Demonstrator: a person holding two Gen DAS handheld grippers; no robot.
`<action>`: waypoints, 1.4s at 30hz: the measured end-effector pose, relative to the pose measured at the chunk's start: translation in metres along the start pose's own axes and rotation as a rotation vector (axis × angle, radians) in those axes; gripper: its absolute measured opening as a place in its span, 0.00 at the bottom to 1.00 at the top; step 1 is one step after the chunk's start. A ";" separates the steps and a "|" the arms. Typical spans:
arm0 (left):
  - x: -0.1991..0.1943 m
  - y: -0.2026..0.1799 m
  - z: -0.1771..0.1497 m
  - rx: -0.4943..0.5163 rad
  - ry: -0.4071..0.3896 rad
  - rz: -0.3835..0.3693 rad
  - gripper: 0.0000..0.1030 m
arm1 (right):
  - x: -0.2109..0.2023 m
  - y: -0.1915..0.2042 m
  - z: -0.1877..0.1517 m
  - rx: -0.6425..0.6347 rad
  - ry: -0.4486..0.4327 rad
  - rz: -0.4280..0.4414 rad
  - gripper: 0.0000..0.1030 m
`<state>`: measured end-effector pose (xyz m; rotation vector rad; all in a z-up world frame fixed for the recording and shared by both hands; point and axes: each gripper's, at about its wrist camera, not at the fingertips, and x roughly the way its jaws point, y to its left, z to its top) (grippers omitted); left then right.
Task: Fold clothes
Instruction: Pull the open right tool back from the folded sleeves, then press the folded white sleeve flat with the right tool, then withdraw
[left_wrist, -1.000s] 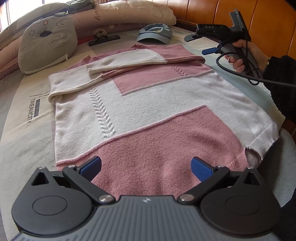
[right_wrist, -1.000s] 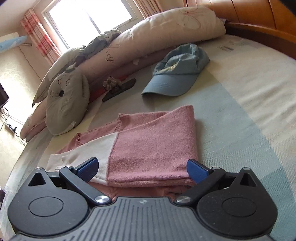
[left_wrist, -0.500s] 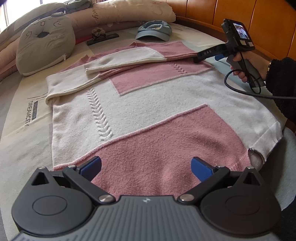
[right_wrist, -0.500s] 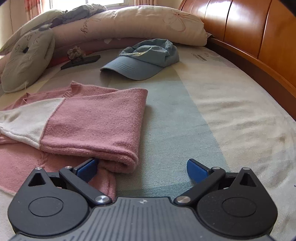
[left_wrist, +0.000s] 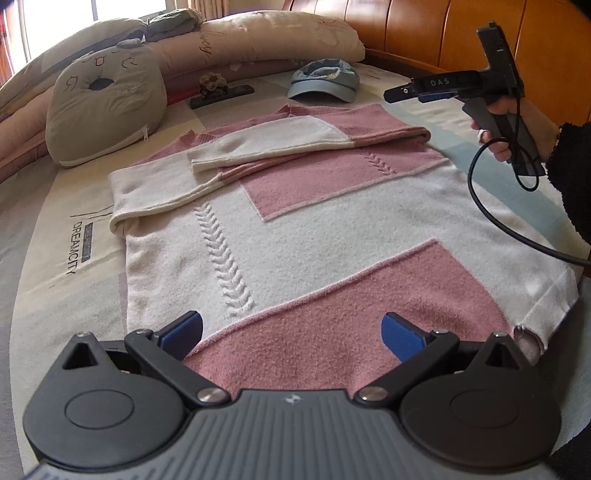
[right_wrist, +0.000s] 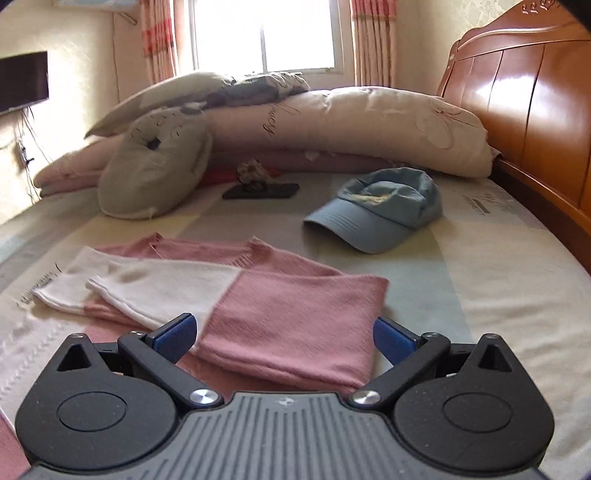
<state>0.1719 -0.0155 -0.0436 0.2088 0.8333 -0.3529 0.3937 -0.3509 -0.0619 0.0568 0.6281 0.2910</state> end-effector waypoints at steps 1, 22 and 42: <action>0.000 0.001 0.000 -0.007 -0.001 -0.003 0.99 | 0.005 0.000 0.005 0.018 -0.008 0.027 1.00; 0.011 0.035 -0.009 -0.094 0.007 0.044 0.99 | 0.073 0.050 0.043 -0.035 0.062 0.063 1.00; -0.001 0.058 -0.027 -0.147 -0.015 0.058 0.99 | 0.139 0.182 0.038 -0.150 0.119 0.024 1.00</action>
